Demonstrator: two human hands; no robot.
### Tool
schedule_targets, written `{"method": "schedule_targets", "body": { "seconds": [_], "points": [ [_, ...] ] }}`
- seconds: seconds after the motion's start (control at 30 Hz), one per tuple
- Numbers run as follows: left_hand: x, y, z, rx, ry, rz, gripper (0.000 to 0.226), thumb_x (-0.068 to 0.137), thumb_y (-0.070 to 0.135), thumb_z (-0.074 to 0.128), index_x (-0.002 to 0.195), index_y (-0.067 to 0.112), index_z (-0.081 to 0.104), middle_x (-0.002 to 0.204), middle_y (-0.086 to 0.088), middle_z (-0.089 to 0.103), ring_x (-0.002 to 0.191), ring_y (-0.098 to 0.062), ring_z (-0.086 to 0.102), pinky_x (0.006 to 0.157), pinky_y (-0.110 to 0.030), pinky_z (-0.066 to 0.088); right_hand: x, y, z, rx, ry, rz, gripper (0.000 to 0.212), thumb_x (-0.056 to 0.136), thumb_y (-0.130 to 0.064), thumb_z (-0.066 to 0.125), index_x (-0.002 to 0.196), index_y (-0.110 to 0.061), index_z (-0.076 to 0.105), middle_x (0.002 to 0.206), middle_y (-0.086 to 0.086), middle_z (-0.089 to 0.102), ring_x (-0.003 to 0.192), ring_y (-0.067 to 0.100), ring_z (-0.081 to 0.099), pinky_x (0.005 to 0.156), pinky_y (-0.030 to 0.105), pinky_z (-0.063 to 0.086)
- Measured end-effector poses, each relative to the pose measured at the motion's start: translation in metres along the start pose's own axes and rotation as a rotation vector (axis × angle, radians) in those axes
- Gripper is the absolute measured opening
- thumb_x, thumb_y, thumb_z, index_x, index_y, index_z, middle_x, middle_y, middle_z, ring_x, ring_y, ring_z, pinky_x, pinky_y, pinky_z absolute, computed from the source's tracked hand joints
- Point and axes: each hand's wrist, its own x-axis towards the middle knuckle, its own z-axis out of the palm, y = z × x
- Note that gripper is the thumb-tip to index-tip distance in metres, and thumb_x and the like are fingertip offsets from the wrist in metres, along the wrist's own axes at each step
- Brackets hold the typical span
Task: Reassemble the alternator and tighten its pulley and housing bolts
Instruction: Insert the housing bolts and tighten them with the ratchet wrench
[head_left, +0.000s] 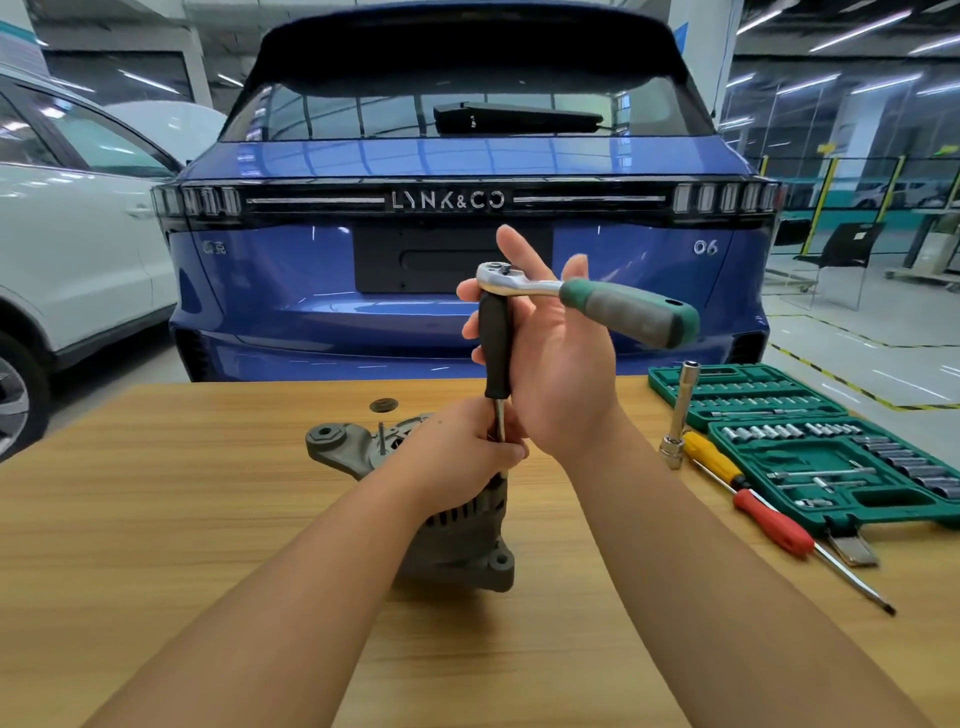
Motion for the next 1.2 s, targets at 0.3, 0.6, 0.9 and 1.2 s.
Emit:
{"method": "schedule_targets", "body": {
  "seconds": [0.3, 0.6, 0.9, 1.2],
  "points": [
    [0.005, -0.006, 0.003, 0.036, -0.024, 0.016, 0.01, 0.097, 0.029, 0.066, 0.095, 0.038, 0.068, 0.087, 0.02, 0.07, 0.077, 0.001, 0.065, 0.069, -0.023, 0.048, 0.022, -0.006, 0.009, -0.346, 0.316, 0.116, 0.026, 0.084, -0.021, 0.077, 0.076, -0.013, 0.054, 0.058, -0.004, 0.046, 0.051, 0.011, 0.04, 0.054, 0.027, 0.038],
    [0.012, -0.01, 0.004, 0.055, -0.009, 0.013, 0.012, 0.096, 0.035, 0.067, 0.086, 0.041, 0.063, 0.087, 0.034, 0.065, 0.082, 0.014, 0.059, 0.068, -0.02, 0.043, 0.018, 0.01, -0.016, -0.008, 0.001, 0.003, 0.039, 0.086, -0.006, 0.066, 0.116, -0.03, 0.062, 0.105, 0.001, 0.075, 0.081, 0.013, 0.068, 0.068, 0.027, 0.056],
    [0.006, -0.01, 0.004, 0.04, 0.009, 0.027, 0.009, 0.096, 0.032, 0.067, 0.089, 0.036, 0.069, 0.086, 0.023, 0.07, 0.08, 0.001, 0.065, 0.076, -0.024, 0.052, 0.017, -0.002, -0.005, 0.094, -0.142, 0.009, 0.064, 0.069, -0.046, 0.073, 0.126, -0.023, 0.056, 0.079, 0.01, 0.061, 0.059, 0.024, 0.048, 0.053, 0.035, 0.035],
    [0.002, -0.008, 0.006, 0.091, 0.009, 0.055, 0.012, 0.098, 0.031, 0.066, 0.093, 0.042, 0.065, 0.089, 0.017, 0.071, 0.086, -0.006, 0.067, 0.084, -0.035, 0.059, 0.01, 0.002, -0.004, -0.218, 0.252, -0.026, 0.021, 0.091, -0.027, 0.072, 0.105, -0.014, 0.066, 0.059, -0.007, 0.051, 0.05, 0.007, 0.043, 0.048, 0.019, 0.043]
  ]
}}
